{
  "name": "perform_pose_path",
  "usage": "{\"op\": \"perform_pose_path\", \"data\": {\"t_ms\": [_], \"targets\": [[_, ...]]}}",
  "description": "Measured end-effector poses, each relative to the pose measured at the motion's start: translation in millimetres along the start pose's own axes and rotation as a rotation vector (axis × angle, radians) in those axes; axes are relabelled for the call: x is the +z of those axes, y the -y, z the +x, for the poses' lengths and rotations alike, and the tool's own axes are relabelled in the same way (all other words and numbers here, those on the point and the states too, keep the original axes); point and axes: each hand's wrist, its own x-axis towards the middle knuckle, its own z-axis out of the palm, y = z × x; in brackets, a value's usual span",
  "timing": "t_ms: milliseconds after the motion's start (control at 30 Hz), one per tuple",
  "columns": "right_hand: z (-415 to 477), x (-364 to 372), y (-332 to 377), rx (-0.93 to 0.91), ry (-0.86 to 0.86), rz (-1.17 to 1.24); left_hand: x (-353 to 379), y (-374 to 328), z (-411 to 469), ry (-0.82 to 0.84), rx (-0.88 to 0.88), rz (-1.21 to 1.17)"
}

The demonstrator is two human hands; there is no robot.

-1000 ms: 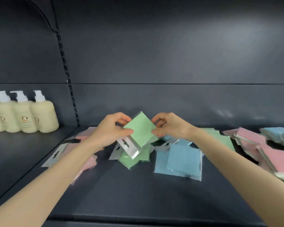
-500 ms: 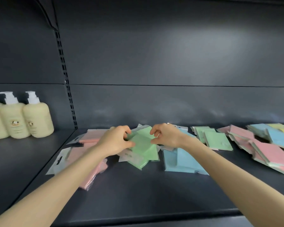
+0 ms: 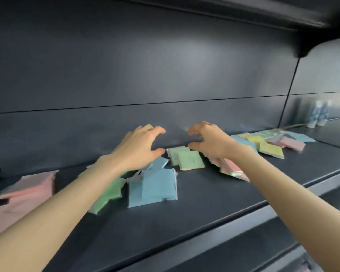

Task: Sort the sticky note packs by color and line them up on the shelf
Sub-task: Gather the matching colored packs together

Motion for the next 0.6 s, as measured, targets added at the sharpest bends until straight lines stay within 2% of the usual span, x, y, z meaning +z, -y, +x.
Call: {"op": "perform_pose_path", "data": {"t_ms": [233, 600], "targets": [[-63.0, -54.8, -114.5, 0.114, -0.059, -0.039, 38.0, -111.1, 48.0, 0.013, 0.109, -0.013], [-135.8, -108.1, -280.7, 0.197, 0.007, -0.1, 116.8, -274.7, 108.2, 0.059, 0.138, -0.059]]}}
